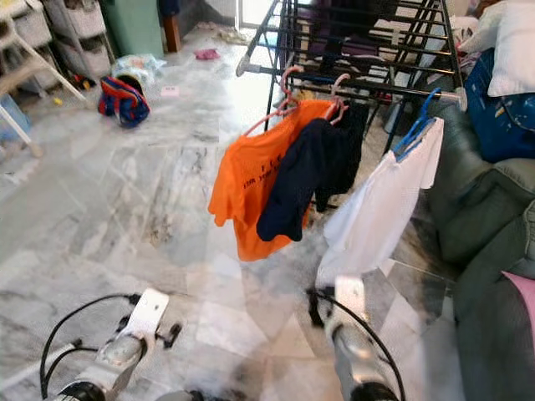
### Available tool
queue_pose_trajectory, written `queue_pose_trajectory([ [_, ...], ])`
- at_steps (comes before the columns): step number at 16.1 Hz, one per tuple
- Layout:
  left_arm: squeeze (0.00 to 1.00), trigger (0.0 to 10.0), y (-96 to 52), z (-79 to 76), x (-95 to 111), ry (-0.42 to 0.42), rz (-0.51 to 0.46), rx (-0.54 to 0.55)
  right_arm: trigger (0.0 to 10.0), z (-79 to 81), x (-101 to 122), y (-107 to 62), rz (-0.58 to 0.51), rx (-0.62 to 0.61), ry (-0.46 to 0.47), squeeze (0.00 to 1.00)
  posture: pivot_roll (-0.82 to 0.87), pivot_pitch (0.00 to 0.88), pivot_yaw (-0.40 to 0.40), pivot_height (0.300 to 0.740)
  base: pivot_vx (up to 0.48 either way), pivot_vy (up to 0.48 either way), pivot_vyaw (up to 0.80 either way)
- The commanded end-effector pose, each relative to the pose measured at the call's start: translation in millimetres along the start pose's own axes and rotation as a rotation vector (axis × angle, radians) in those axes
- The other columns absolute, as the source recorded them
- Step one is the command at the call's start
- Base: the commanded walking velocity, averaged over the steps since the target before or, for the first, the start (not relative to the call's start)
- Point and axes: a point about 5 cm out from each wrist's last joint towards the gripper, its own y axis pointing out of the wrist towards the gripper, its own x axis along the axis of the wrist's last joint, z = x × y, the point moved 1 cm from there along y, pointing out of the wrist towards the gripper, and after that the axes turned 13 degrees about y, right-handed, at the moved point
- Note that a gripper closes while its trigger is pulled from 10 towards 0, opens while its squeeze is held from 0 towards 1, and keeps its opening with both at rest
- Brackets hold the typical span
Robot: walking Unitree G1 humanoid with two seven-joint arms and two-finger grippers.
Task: Hang hanger
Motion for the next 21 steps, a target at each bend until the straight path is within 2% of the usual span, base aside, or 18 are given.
queue_pose_trajectory([
  [1, 0.00, 10.0, -0.4, 1.5, -5.5, -0.016, 0.040, 0.013, 10.0, -9.3, -10.1, -2.9, 0.047, -0.028, 0.027, 0.00, 0.01, 0.012, -0.003, 0.740, 0.000, 0.000, 0.00],
  [4, 0.00, 10.0, -1.0, -5.4, -12.2, -0.063, 0.095, -0.015, 10.0, -25.9, -29.1, -10.5, 0.125, -0.055, 0.011, 0.00, -0.01, 0.022, -0.015, 0.740, 0.000, 0.000, 0.00],
  [6, 0.00, 10.0, -1.2, -7.3, -15.0, -0.125, 0.124, -0.012, 10.0, -24.6, -30.3, -10.3, 0.142, -0.040, -0.023, 0.00, 0.01, 0.019, -0.037, 0.740, 0.000, 0.000, 0.00],
  [8, 0.00, 10.0, -1.7, -8.9, -16.8, -0.148, 0.131, -0.005, 10.0, -23.9, -32.3, -10.6, 0.160, -0.032, -0.063, 0.00, 0.01, 0.019, -0.044, 0.740, 0.000, 0.000, 0.00],
  [11, 0.00, 10.0, -3.6, -11.4, -23.6, -0.133, 0.152, -0.012, 10.0, -23.5, -37.1, -12.0, 0.181, -0.025, -0.082, 0.00, 0.02, 0.025, -0.037, 0.740, 0.000, 0.000, 0.00],
  [13, 0.00, 10.0, -4.4, -11.9, -26.3, -0.143, 0.159, -0.028, 10.0, -28.0, -41.8, -14.5, 0.177, -0.066, 0.017, 0.00, 0.00, 0.035, -0.007, 0.740, 0.000, 0.000, 0.00],
  [15, 0.00, 10.0, -3.7, -10.4, -24.5, -0.129, 0.159, -0.036, 10.0, -29.3, -44.6, -15.7, 0.182, -0.084, 0.045, 0.00, -0.01, 0.043, 0.018, 0.740, 0.000, 0.000, 0.00],
  [17, 0.00, 10.0, -1.9, -9.9, -18.4, -0.104, 0.145, -0.050, 10.0, -29.4, -49.5, -17.7, 0.190, -0.095, 0.035, 0.00, -0.04, 0.046, 0.051, 0.740, 0.000, 0.000, 0.00],
  [19, 0.00, 10.0, -0.2, -10.0, -12.3, -0.083, 0.134, -0.061, 10.0, -30.1, -54.2, -19.8, 0.197, -0.103, 0.073, 0.00, -0.05, 0.046, 0.063, 0.740, 0.000, 0.000, 0.00],
  [21, 0.00, 10.0, -1.5, -11.7, -16.2, -0.083, 0.136, -0.068, 10.0, -31.1, -55.6, -20.7, 0.202, -0.100, 0.057, 0.00, -0.06, 0.044, 0.062, 0.740, 0.000, 0.000, 0.00],
])
